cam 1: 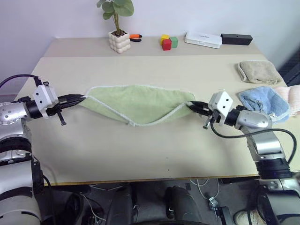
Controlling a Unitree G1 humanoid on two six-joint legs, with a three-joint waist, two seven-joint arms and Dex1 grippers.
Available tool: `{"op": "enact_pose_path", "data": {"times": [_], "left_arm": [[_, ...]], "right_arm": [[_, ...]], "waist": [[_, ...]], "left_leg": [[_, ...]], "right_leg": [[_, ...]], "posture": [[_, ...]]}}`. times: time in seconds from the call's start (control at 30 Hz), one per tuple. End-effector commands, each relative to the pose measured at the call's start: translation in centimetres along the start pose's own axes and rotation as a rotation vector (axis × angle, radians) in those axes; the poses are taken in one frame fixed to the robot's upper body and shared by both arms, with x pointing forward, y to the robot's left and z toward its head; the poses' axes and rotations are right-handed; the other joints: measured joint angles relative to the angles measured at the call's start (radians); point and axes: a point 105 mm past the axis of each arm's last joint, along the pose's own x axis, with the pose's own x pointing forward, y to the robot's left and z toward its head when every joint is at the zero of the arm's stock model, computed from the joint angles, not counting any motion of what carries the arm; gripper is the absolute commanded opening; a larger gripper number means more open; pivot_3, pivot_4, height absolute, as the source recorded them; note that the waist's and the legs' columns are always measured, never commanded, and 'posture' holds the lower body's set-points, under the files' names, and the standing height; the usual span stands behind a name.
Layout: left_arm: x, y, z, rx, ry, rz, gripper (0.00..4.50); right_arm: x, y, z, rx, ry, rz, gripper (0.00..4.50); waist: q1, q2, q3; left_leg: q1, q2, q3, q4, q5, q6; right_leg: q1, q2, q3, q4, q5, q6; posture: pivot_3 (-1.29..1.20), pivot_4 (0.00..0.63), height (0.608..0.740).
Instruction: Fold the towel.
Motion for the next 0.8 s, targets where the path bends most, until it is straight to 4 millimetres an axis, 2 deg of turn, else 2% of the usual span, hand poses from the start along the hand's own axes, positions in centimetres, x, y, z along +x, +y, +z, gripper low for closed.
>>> {"op": "enact_pose_path", "data": {"times": [0.03, 0.07, 0.17, 0.27, 0.4, 0.57, 0.67, 0.8], "left_arm": [[-0.6, 0.1, 0.5, 0.028, -0.009, 0.004, 0.00], [-0.4, 0.0, 0.5, 0.030, -0.012, 0.004, 0.00], [-0.1, -0.4, 0.6, 0.022, -0.031, -0.001, 0.00], [0.4, -0.7, 1.0, 0.028, -0.046, -0.019, 0.00], [0.5, -0.8, 1.2, 0.027, -0.048, -0.020, 0.00], [0.7, -0.7, 1.6, 0.033, -0.056, -0.018, 0.00], [0.7, -0.7, 1.7, 0.035, -0.056, -0.018, 0.00], [0.6, -0.9, 1.8, 0.027, -0.051, -0.026, 0.00]], "right_arm": [[-1.3, 0.2, -0.6, 0.017, 0.040, 0.043, 0.69], [-1.5, 0.3, -1.3, -0.031, 0.083, 0.046, 0.92], [-1.9, 0.9, -2.8, -0.161, 0.173, 0.092, 2.43], [-2.1, 0.7, -2.3, -0.185, 0.175, 0.106, 3.85], [-2.1, 0.1, -1.3, -0.254, 0.181, 0.108, 3.85], [-2.3, 1.4, -1.8, -0.285, 0.222, 0.207, 3.85], [-2.1, 2.2, -1.9, -0.304, 0.218, 0.242, 3.09], [-1.9, 2.9, -2.0, -0.323, 0.221, 0.275, 1.01]], "waist": [[0.000, 0.000, 0.000], [0.000, 0.000, 0.000], [0.001, 0.000, 0.000], [0.000, 0.000, 0.000], [-0.001, 0.000, 0.000], [0.002, 0.000, 0.000], [0.002, 0.000, 0.000], [0.000, 0.000, 0.000]], "left_leg": [[0.000, 0.000, 0.000, 0.000, 0.000, 0.000], [0.000, 0.000, 0.000, 0.000, 0.000, 0.000], [0.000, 0.000, 0.000, 0.000, 0.000, 0.000], [0.000, 0.000, 0.000, 0.000, 0.000, 0.000], [0.001, 0.000, 0.000, 0.000, 0.000, 0.000], [0.001, 0.000, 0.000, 0.000, 0.000, 0.000], [0.001, 0.000, 0.000, 0.001, 0.000, 0.000], [0.002, 0.000, 0.000, 0.001, 0.000, 0.000]], "right_leg": [[0.000, 0.000, 0.000, 0.000, 0.000, 0.000], [0.000, 0.000, 0.000, 0.000, 0.000, 0.000], [0.000, 0.000, 0.000, 0.001, 0.000, 0.000], [0.000, 0.000, 0.000, 0.001, 0.000, 0.000], [0.000, 0.000, 0.000, 0.001, 0.000, 0.000], [0.000, 0.000, 0.000, 0.001, 0.000, 0.000], [0.001, 0.000, 0.000, 0.001, 0.000, 0.000], [0.001, 0.000, 0.000, 0.001, 0.000, 0.000]], "posture": [[0.00, 0.150, 0.735], [0.00, 0.150, 0.735], [0.00, 0.150, 0.735], [0.00, 0.150, 0.735], [0.00, 0.150, 0.735], [0.00, 0.150, 0.735], [0.00, 0.150, 0.735], [0.00, 0.150, 0.735]]}}
